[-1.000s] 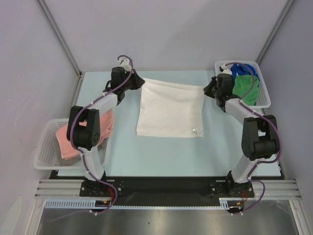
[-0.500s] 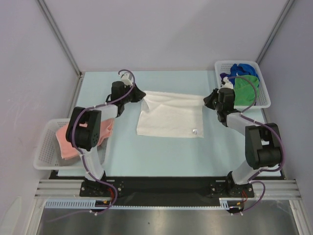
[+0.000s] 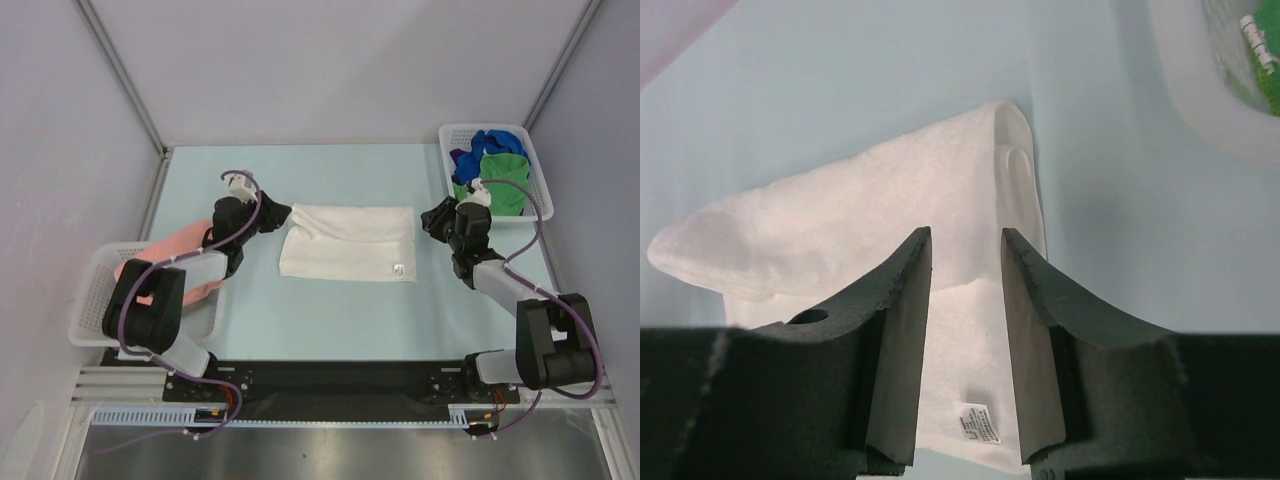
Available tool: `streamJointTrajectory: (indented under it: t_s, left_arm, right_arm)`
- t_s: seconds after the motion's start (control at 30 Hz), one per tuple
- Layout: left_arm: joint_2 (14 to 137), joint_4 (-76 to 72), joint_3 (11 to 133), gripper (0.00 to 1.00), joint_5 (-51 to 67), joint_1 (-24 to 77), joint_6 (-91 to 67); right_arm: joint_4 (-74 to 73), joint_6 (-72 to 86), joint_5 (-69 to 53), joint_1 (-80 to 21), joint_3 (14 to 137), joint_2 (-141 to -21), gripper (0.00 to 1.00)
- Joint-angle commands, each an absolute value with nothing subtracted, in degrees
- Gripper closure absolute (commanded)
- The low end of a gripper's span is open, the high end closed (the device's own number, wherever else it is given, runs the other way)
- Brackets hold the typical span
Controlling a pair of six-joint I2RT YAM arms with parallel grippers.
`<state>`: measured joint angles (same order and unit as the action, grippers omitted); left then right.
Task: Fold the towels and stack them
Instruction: Fold the towel
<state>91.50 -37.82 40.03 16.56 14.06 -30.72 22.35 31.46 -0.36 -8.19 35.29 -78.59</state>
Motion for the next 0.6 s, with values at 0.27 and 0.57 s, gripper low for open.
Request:
streamJointTrajectory:
  t_s: [0.27, 0.57]
  left_arm:
    - [84.02, -10.12, 50.42, 0.61, -0.96, 21.53, -46.3]
    - [90.07, 3.5, 62.31, 0.6, -0.61, 25.14, -47.64]
  right_arm:
    - [8.0, 32.69, 4.92, -11.95, 45.26, -78.66, 0.6]
    - [-8.16, 29.18, 5.19, -16.61, 63.54, -92.19, 0.61]
